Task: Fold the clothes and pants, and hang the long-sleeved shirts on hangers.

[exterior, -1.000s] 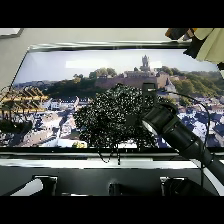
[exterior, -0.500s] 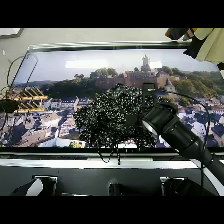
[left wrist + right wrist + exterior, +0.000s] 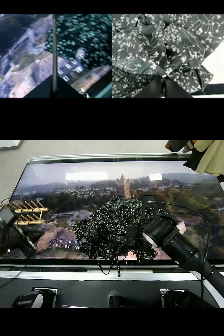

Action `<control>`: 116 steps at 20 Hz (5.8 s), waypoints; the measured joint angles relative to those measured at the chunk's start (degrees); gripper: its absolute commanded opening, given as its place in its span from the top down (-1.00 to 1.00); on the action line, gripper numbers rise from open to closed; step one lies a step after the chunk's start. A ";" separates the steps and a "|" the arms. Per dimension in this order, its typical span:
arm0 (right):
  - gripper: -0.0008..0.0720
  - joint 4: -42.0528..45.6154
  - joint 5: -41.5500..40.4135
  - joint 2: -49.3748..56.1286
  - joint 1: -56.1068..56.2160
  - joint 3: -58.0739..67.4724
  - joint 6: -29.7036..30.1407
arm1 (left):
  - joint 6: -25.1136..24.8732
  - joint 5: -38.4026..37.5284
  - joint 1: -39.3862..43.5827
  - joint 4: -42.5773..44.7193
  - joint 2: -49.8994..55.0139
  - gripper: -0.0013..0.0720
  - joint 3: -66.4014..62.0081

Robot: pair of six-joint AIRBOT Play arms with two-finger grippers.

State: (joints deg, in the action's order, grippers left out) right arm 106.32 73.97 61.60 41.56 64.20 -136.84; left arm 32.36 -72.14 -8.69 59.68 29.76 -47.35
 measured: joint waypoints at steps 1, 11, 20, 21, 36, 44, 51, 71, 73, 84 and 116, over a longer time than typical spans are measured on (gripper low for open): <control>0.91 0.02 0.09 0.00 0.00 0.00 -0.04 | -0.50 -1.60 0.42 -0.28 -1.73 0.92 0.68; 0.91 2.62 1.90 0.00 0.00 0.00 -2.51 | -2.34 -13.92 1.55 -8.09 -12.07 0.93 2.75; 0.91 6.93 4.00 0.33 0.00 0.00 -9.14 | -2.82 -17.55 1.57 -11.19 -12.94 0.93 2.78; 0.91 7.26 4.28 0.66 0.00 0.00 -9.55 | -2.82 -17.68 1.57 -11.74 -12.94 0.93 2.78; 0.91 10.71 7.04 2.89 0.00 0.00 -13.35 | -1.33 -16.92 1.57 -13.20 -11.98 0.93 11.06; 0.92 9.38 6.71 2.73 0.00 0.02 -13.35 | -3.43 -15.67 1.57 -14.21 -10.88 0.92 12.04; 0.92 5.97 2.45 0.15 0.00 0.13 -11.98 | -7.15 -14.95 1.62 -18.12 -7.19 0.92 12.11; 0.92 2.27 3.91 -8.09 0.00 3.19 -10.73 | -11.82 11.02 24.20 -21.44 8.48 0.92 12.11; 0.92 2.27 4.55 -8.09 0.00 4.13 -10.25 | -12.15 14.38 27.17 -22.10 10.86 0.92 12.11; 0.91 2.01 7.02 -8.11 0.00 7.15 -8.35 | -18.56 25.75 37.09 -33.53 21.09 0.92 12.11; -0.47 17.40 17.22 -18.10 0.00 16.37 -18.45 | -22.12 31.30 42.10 -41.97 24.13 0.92 12.00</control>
State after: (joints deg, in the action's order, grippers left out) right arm 123.72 91.20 43.51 41.56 80.58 -155.28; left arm 10.24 -40.84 33.41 17.72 53.89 -35.35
